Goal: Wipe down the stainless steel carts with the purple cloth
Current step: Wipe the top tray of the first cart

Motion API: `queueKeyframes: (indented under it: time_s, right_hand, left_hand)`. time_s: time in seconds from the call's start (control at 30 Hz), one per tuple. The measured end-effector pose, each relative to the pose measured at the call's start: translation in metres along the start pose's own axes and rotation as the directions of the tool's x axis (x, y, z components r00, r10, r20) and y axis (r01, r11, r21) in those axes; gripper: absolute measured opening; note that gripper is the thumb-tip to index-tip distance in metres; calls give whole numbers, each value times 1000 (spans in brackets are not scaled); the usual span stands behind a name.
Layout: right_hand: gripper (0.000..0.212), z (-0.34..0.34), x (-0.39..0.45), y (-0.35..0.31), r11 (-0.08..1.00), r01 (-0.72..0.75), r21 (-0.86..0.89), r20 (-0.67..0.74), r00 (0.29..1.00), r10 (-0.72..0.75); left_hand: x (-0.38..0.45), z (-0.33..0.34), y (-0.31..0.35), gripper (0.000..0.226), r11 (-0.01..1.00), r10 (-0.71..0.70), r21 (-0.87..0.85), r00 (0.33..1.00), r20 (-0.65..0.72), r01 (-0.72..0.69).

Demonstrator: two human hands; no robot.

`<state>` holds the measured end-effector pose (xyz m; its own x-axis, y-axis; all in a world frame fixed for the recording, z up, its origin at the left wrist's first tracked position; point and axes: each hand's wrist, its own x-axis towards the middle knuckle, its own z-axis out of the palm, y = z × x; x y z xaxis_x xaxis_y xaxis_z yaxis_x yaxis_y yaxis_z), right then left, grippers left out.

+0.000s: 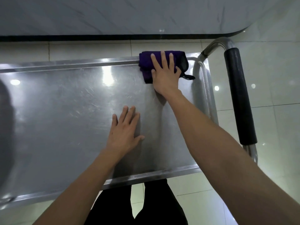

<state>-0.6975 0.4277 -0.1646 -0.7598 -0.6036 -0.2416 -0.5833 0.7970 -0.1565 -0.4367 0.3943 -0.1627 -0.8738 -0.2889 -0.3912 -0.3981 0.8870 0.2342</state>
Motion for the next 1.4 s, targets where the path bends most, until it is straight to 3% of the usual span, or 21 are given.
queueKeyframes:
  time_s: [0.6,0.87,1.03,1.2,1.4]
  right_hand:
    - [59,75,-260,15,998,-67,12,1,998,67]
    - [58,91,-365,27,999,34,4,29,999,-34]
    - [58,93,-374,25,998,55,28,51,997,-57]
    - [57,92,-354,20,999,41,12,44,998,-41]
    - [58,81,-289,-1,1000,-12,27,41,999,11]
  left_hand:
    - [-13,-1,2,88,999,-17,-34,999,-50,16]
    - [-27,3,12,89,984,-176,-46,980,-93,172]
    - [-34,5,3,105,980,-200,8,977,-74,201]
    - [-34,3,-7,70,990,-128,46,984,-125,134]
    - [-28,-6,-20,67,988,-132,66,985,-109,139]
